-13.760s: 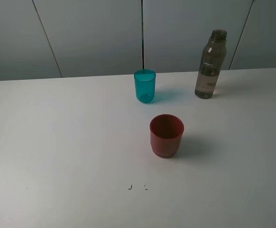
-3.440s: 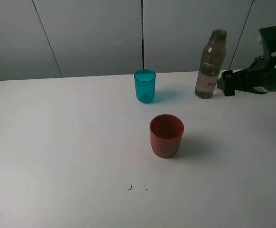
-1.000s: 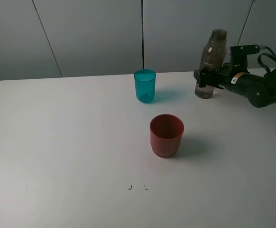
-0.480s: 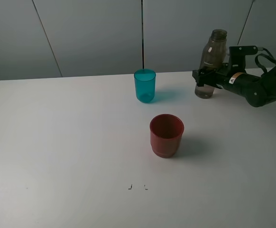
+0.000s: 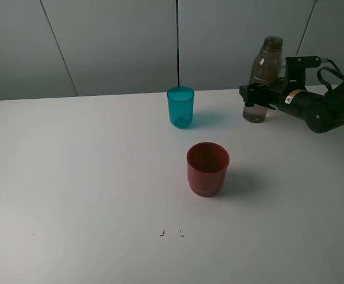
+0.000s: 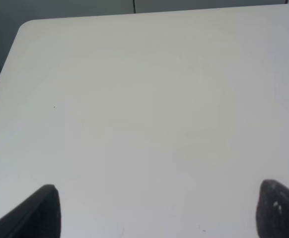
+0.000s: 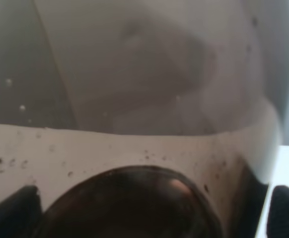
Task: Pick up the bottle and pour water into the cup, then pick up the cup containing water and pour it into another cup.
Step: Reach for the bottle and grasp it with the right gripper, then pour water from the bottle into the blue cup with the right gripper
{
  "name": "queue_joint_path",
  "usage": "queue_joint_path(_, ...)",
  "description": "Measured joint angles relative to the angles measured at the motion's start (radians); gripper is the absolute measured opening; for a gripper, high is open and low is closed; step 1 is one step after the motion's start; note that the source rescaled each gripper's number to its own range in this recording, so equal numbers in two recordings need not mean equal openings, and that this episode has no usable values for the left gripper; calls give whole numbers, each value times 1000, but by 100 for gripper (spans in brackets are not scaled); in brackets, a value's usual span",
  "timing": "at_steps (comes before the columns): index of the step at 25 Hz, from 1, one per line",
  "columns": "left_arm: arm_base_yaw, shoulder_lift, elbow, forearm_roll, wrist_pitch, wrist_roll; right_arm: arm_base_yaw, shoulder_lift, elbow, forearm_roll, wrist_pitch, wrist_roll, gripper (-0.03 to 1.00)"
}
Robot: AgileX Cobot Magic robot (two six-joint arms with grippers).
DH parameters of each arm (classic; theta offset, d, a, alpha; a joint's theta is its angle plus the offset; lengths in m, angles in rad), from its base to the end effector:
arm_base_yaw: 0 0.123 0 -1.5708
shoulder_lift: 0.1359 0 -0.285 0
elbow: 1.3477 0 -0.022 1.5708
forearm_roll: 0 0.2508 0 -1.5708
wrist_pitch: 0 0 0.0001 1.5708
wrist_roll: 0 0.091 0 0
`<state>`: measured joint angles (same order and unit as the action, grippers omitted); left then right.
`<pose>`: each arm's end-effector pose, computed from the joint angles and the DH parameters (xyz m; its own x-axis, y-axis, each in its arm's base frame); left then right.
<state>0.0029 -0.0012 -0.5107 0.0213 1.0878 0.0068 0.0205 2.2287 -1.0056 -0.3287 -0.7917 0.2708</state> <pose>-0.0074 0.0017 0.2781 -0.4697 0.0153 -0.8827 -0.0117 0.9997 0.0236 0.4108 0.0293 0.0724 -0.3712 0.0270 -0.9281 -0.2208 0.9683 0.1165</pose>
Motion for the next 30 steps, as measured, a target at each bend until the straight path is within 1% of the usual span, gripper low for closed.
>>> queue_joint_path(1,0,0,0,0,0,0,0,0,0,0,0,0,72)
queue_joint_path(2,0,0,0,0,0,0,0,0,0,0,0,0,51)
queue_joint_path(3,0,0,0,0,0,0,0,0,0,-2,0,0,28)
queue_joint_path(4,0,0,0,0,0,0,0,0,0,-9,0,0,1)
queue_joint_path(12,0,0,0,0,0,-7,-2,0,0,-32,-2,0,2)
queue_joint_path(16,0,0,0,0,0,-7,-2,0,0,-35,-2,19,2)
queue_joint_path(18,0,0,0,0,0,-7,-2,-8,0,-42,13,23,2)
queue_joint_path(22,0,0,0,0,0,-7,-2,-57,1,-62,77,32,0)
queue_joint_path(25,0,0,0,0,0,-7,-2,-115,1,-84,89,33,0)
queue_joint_path(30,0,0,0,0,0,-7,12,-178,1,-151,86,23,0)
